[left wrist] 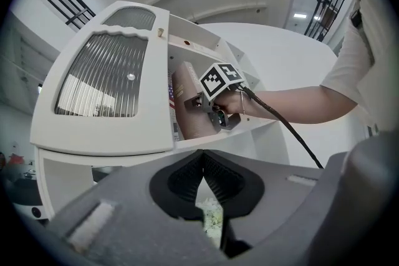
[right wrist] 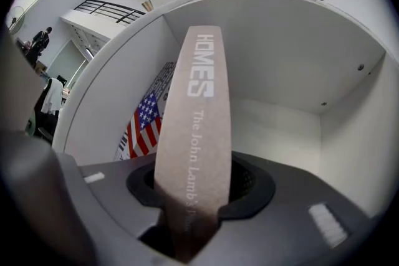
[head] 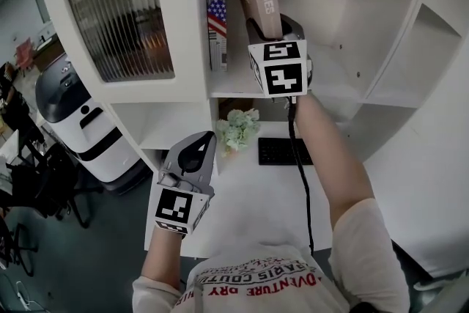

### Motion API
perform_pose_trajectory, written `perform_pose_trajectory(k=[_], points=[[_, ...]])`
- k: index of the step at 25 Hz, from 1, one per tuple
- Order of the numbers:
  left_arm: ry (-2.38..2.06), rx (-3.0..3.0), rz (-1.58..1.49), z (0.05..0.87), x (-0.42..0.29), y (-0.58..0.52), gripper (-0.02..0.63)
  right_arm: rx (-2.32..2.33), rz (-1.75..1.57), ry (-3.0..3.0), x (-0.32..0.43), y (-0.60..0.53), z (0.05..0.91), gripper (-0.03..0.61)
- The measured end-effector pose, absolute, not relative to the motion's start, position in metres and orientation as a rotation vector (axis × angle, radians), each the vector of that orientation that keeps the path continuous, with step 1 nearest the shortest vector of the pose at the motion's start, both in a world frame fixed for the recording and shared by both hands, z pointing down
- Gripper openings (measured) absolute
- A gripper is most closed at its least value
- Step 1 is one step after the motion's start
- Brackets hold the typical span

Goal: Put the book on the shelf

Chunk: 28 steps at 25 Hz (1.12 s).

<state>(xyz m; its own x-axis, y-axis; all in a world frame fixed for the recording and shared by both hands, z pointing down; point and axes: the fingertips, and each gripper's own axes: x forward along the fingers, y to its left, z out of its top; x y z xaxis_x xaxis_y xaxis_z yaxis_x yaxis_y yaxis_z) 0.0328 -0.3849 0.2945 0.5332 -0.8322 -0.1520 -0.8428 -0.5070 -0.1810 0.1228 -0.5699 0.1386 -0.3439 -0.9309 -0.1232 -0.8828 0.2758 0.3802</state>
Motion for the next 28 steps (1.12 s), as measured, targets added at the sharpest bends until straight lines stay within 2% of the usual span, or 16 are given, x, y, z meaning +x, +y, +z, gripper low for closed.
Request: perform_pose_trajectory(k=[9,19,28], points=[[1.448,-2.557,0.047,0.308,0.027,-0.400,0.005,1.691,-0.573,-2.376,0.109,-0.598,0.142,0.178],[1.486,-2.577,0.070,0.313,0.015,-0.412,0.005,1.634,-0.588,-2.402,0.089,-0.605,0.145,0.253],[1.483,-2.581,0.066,0.313,0.015,-0.410,0.005,1.579,-0.592,-2.409,0.088,-0.601,0.149,0.287]])
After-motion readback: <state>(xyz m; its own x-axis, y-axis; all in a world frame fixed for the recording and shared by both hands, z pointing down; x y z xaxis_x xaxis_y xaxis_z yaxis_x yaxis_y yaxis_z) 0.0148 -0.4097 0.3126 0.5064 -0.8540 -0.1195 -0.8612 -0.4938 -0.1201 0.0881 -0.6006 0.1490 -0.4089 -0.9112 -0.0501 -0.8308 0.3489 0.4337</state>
